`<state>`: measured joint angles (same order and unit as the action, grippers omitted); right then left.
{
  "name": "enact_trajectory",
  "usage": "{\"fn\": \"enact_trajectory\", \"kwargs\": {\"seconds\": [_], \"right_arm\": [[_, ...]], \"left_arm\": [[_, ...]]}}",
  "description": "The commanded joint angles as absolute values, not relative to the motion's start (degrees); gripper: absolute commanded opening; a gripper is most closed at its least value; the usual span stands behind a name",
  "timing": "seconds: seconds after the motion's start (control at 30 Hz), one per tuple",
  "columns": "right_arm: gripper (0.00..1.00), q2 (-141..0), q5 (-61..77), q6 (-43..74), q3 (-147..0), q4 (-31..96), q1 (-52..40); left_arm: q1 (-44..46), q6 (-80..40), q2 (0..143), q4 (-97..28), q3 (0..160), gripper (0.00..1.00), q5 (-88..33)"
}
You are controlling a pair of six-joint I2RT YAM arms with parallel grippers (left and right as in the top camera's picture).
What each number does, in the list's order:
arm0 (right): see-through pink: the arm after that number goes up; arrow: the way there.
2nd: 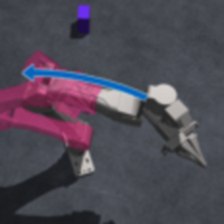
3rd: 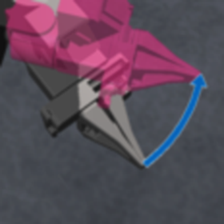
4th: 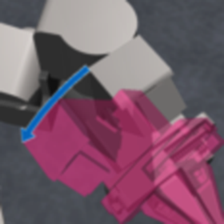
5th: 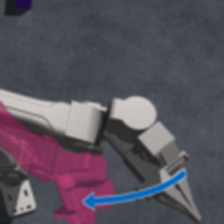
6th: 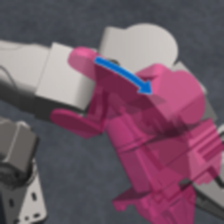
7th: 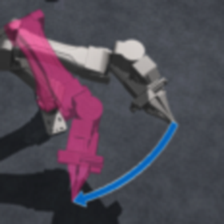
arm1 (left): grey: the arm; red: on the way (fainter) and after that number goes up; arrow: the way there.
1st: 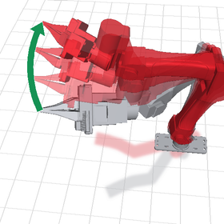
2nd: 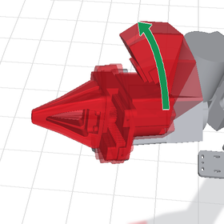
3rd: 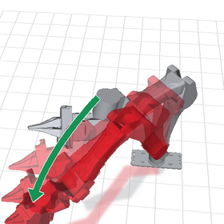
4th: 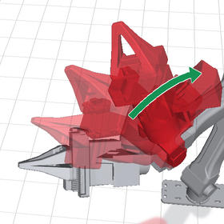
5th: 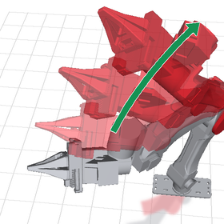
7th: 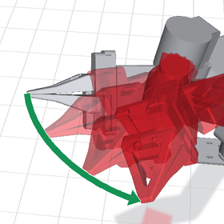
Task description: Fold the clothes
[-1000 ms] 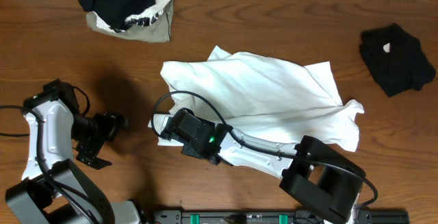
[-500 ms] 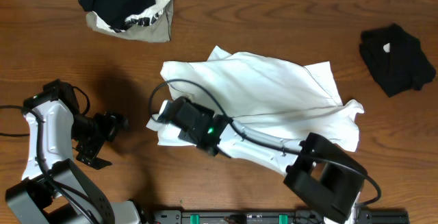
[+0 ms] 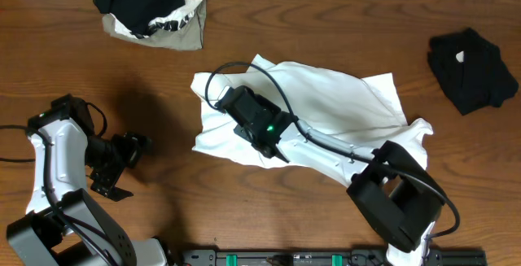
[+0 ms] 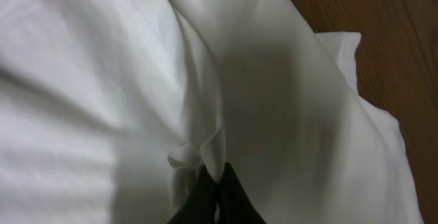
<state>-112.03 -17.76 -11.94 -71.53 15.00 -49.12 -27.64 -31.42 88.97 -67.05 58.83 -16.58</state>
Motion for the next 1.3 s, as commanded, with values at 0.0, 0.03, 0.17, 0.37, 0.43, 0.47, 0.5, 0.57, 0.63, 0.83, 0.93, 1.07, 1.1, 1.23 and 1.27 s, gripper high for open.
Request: {"fn": "enact_trajectory", "kwargs": {"seconds": [0.0,0.03,0.17,0.37,0.43,0.47,0.5,0.57,0.63,0.83,0.93,1.07,1.1,1.23,1.27], "right_arm": [[0.08,-112.12,-16.78,-11.2,-72.42,14.68,-48.64],[0.13,-112.12,-16.25,-11.18,-72.42,14.74,-48.66],[0.44,-112.12,-16.23,-10.04,-72.42,14.96,-49.56],[0.44,-110.61,-23.97,-1.65,-75.2,19.44,-49.32],[0.45,-108.97,-23.97,2.13,-77.25,24.56,-48.88],[0.47,-107.96,-23.83,4.99,-78.41,27.77,-48.62],[0.48,-106.91,-23.44,8.36,-79.57,31.38,-48.23],[0.45,-105.03,-20.01,13.63,-81.52,38.52,-47.18],[0.4,-103.39,-12.27,14.9,-82.5,44.34,-45.65],[0.27,-100.47,0.6,20.23,-82.5,58.87,-39.51],[0.21,-100.27,1.69,22.24,-82.5,64.31,-36.6],[0.11,-100.27,7.2,22.26,-82.48,71.57,-33.93],[0.08,-100.27,8.54,22.26,-82.46,73.67,-33.69],[0.03,-100.27,9.32,22.31,-81.45,77.36,-34.13],[0.03,-100.29,10.04,22.28,-80.79,77.03,-34.44]], "left_arm": [[-27.9,-30.61,88.18,-67.22,58.72,1.0,-16.91],[-27.9,-30.61,88.18,-67.22,58.72,0.99,-16.91],[-27.9,-29.47,88.18,-67.22,58.72,1.0,-16.93],[-27.88,-24.82,88.16,-67.92,58.72,1.0,-18.61],[-27.62,-21.23,88.12,-68.12,58.72,1.0,-22.17],[-27.09,-18.87,87.94,-68.12,58.72,0.99,-24.27],[-26.39,-17.12,87.72,-68.12,58.72,0.98,-25.78],[-23.64,-14.92,86.91,-68.55,58.72,0.95,-27.24],[-19.9,-13.78,86.08,-68.79,58.72,0.95,-27.22],[-2.98,-17.32,85.56,-66.19,58.72,0.88,-27.49],[4.56,-21.5,85.58,-62.57,58.72,0.85,-27.46],[10.9,-26.5,85.91,-59.29,58.72,0.82,-27.4],[11.75,-27.38,86.17,-58.3,58.72,0.78,-27.4],[12.45,-28.86,88.07,-55.0,58.72,0.67,-27.42],[12.45,-28.86,88.86,-54.11,58.72,0.66,-27.44]]}}
